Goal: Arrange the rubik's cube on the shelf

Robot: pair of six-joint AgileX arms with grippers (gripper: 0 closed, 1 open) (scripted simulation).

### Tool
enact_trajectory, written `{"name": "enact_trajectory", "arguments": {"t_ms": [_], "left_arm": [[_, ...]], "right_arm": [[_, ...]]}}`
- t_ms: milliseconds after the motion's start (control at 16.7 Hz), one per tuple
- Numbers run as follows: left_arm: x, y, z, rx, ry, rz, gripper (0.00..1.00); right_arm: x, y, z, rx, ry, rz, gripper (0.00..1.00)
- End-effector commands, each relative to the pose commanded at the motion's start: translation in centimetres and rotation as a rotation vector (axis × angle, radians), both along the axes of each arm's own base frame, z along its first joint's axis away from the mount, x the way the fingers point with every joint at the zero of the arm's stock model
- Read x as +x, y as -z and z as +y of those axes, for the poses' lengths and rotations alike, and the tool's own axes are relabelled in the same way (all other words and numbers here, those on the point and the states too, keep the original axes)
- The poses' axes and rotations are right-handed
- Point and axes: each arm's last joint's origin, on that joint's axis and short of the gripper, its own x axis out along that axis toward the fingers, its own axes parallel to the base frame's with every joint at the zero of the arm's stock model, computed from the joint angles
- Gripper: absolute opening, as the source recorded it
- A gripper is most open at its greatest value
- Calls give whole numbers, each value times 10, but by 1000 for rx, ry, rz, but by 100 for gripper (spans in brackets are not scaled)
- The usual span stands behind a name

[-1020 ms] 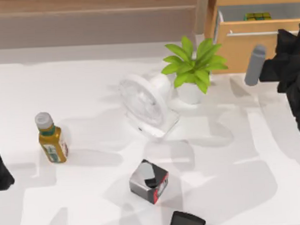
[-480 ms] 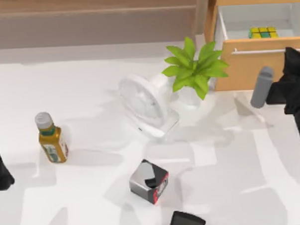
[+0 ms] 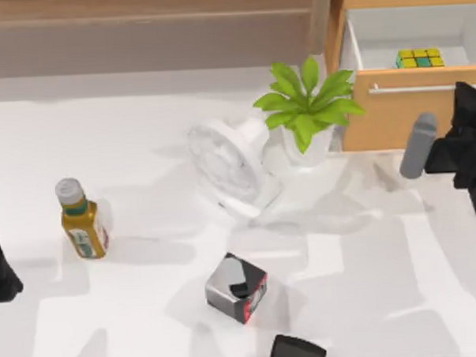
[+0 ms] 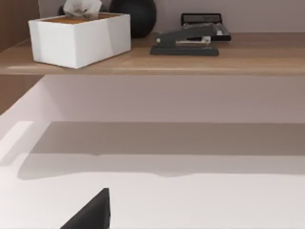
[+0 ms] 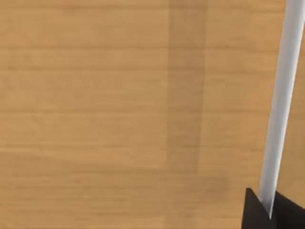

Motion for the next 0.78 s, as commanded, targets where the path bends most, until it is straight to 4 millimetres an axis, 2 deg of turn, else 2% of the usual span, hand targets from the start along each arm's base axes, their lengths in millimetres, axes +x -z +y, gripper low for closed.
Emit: {"name": "enact_trajectory", "arguments": {"t_ms": [420,720,780], "left_arm": [[0,0,0,0,0,0,100],[0,0,0,0,0,0,100],[0,0,0,0,0,0,100]], "right_arm": [[-54,2,0,-3,0,10,0],[-59,0,0,-1,0,5,0],[-59,0,0,-1,0,5,8]]}}
